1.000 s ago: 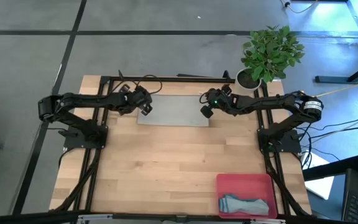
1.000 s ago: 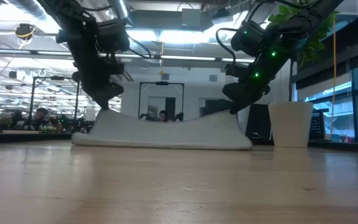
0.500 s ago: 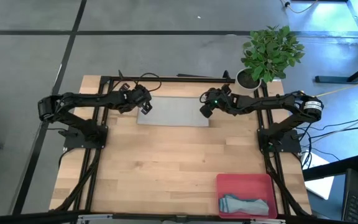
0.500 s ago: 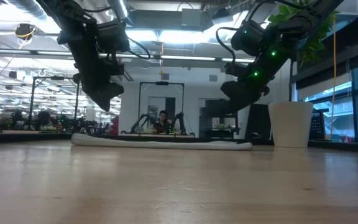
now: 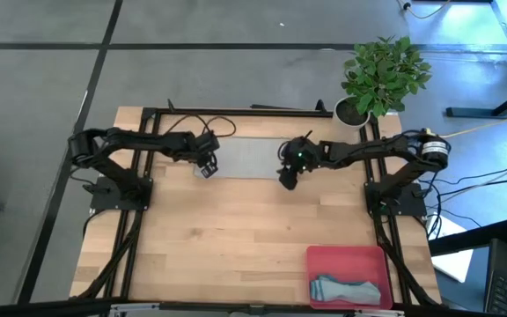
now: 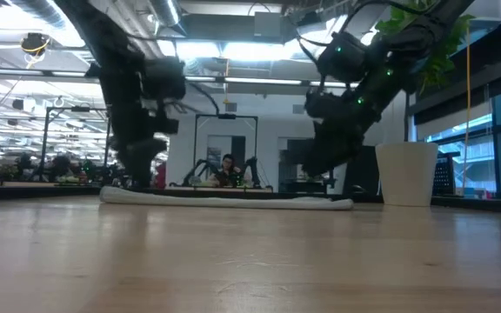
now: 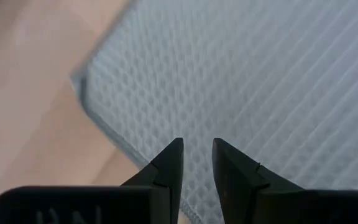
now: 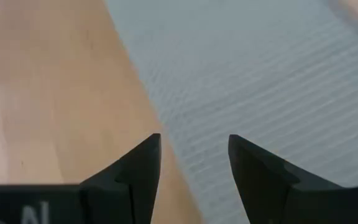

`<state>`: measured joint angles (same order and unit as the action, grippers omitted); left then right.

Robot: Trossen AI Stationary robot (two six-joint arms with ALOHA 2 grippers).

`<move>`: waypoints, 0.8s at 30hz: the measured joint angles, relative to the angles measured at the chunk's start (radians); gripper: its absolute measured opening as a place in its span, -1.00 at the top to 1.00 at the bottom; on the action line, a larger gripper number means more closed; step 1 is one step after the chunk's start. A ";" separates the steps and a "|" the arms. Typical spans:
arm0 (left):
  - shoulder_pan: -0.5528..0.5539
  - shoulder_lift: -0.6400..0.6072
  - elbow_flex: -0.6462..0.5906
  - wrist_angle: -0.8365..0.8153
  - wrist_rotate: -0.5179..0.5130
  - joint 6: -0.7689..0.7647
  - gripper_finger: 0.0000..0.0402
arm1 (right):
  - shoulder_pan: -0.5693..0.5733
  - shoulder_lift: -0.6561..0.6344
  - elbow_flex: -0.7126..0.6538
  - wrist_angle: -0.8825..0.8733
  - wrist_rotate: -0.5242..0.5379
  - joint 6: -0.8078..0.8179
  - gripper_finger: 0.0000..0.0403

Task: Roll microfiber towels into tight, uniform cylinder then place into a basket
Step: Fold the gray towel

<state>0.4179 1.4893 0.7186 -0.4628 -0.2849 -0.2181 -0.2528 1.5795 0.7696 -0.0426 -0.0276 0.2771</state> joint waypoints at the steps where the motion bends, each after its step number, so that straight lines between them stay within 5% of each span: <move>1: 0.000 0.017 -0.002 -0.001 0.003 -0.007 0.63 | 0.007 0.015 0.000 0.000 0.000 0.009 0.06; 10: -0.036 0.060 0.001 -0.127 0.069 -0.019 0.63 | 0.008 0.100 0.000 0.002 0.034 0.037 0.06; 15: -0.103 0.060 0.000 -0.202 0.105 -0.070 0.63 | -0.011 0.115 0.000 -0.004 0.129 0.062 0.06; 24: -0.252 0.060 0.000 -0.181 0.237 -0.137 0.63 | -0.043 0.144 0.000 0.012 0.133 0.061 0.06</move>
<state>0.1663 1.5490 0.7189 -0.6435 -0.0484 -0.3548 -0.2962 1.7233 0.7700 -0.0304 0.1059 0.3378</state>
